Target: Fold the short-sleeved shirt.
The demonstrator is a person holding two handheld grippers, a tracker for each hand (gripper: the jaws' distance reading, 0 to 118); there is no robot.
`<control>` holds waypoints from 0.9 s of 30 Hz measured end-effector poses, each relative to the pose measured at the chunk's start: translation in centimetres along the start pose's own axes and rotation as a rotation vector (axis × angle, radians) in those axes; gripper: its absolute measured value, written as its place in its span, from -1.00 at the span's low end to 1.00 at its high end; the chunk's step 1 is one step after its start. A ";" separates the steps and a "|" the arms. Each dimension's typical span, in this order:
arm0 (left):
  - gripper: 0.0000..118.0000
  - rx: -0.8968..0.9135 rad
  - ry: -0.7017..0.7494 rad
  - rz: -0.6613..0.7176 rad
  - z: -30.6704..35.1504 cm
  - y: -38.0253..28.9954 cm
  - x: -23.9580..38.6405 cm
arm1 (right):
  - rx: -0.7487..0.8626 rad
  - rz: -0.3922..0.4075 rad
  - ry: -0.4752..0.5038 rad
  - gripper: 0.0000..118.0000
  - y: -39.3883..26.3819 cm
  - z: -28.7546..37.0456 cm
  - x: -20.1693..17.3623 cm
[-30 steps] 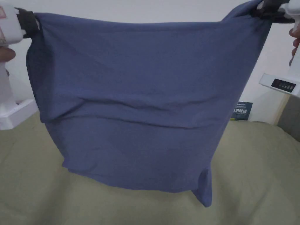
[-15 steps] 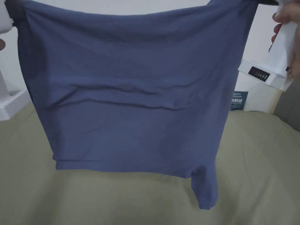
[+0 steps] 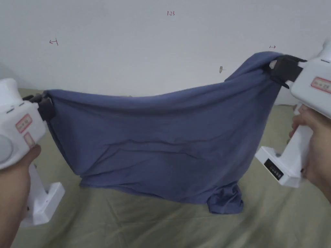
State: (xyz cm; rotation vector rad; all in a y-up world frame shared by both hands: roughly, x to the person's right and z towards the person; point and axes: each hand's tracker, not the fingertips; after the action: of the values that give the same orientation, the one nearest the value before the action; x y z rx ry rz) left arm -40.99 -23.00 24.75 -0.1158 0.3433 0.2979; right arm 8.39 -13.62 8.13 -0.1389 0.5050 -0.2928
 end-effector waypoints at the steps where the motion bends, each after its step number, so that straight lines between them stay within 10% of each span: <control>1: -0.99 -0.008 -0.007 -0.012 1.4 -0.3 -0.2 | -0.015 -0.021 0.016 -0.95 -0.4 1.3 0.1; 20: -0.96 -0.636 0.043 -0.238 20.1 -24.3 -5.7 | -0.701 -0.090 -0.371 -0.93 -33.5 24.1 6.1; 22: -0.45 -0.630 0.025 -0.232 20.2 -24.6 -6.0 | -0.694 -0.077 -0.384 -0.39 -33.9 23.8 7.0; 24: 1.00 -0.641 0.026 -0.247 20.1 -23.9 -6.2 | -0.703 -0.059 -0.408 0.81 -33.3 24.0 7.5; 27: 0.96 -0.608 -0.027 -0.210 23.5 -20.1 -6.0 | -0.640 -0.104 -0.374 0.96 -30.6 25.9 6.7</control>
State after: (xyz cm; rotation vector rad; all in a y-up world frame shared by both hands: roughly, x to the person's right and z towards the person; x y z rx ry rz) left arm -32.83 -39.93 50.10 -0.7406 0.2021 0.1868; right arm 19.45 -43.20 33.72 -0.8285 0.2032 -0.1911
